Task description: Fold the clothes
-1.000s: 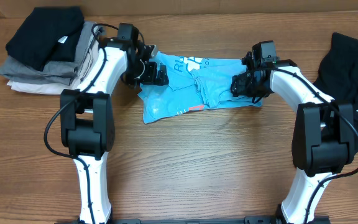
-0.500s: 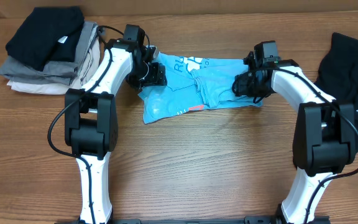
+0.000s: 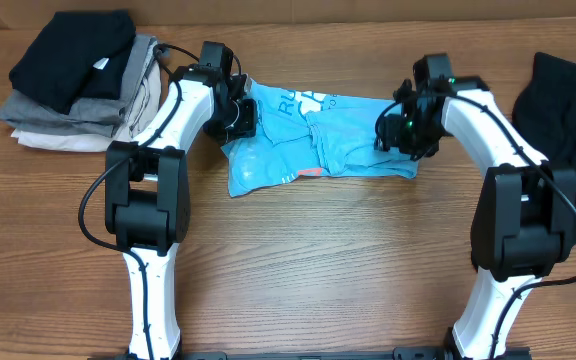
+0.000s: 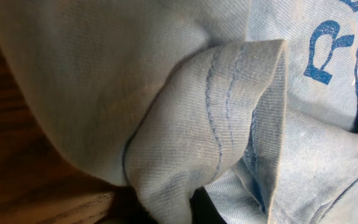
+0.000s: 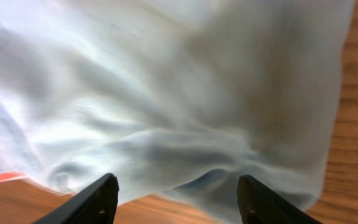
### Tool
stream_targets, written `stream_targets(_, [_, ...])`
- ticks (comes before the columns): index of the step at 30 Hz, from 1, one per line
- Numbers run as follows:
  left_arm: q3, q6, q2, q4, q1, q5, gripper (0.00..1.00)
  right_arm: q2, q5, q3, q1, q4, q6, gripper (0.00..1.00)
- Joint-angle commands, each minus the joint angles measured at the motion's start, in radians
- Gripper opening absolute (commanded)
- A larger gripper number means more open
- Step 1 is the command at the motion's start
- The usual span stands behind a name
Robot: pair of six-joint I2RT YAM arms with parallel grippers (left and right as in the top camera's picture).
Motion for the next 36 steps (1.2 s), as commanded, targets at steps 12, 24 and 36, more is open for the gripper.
stream_targets(12, [0.141, 0.145, 0.003, -0.397, 0.097, -0.138, 0.04, -0.054, -0.137, 0.092, 0.001, -0.062, 0.003, 0.13])
stream_targets(24, [0.516, 0.227, 0.003, -0.711, 0.089, -0.139, 0.04, 0.01, -0.282, 0.035, 0.022, 0.039, 0.003, 0.04])
stream_targets(36, [0.616, 0.227, 0.003, -0.765, 0.034, -0.138, 0.04, 0.148, -0.283, 0.032, 0.057, 0.089, 0.03, 0.04])
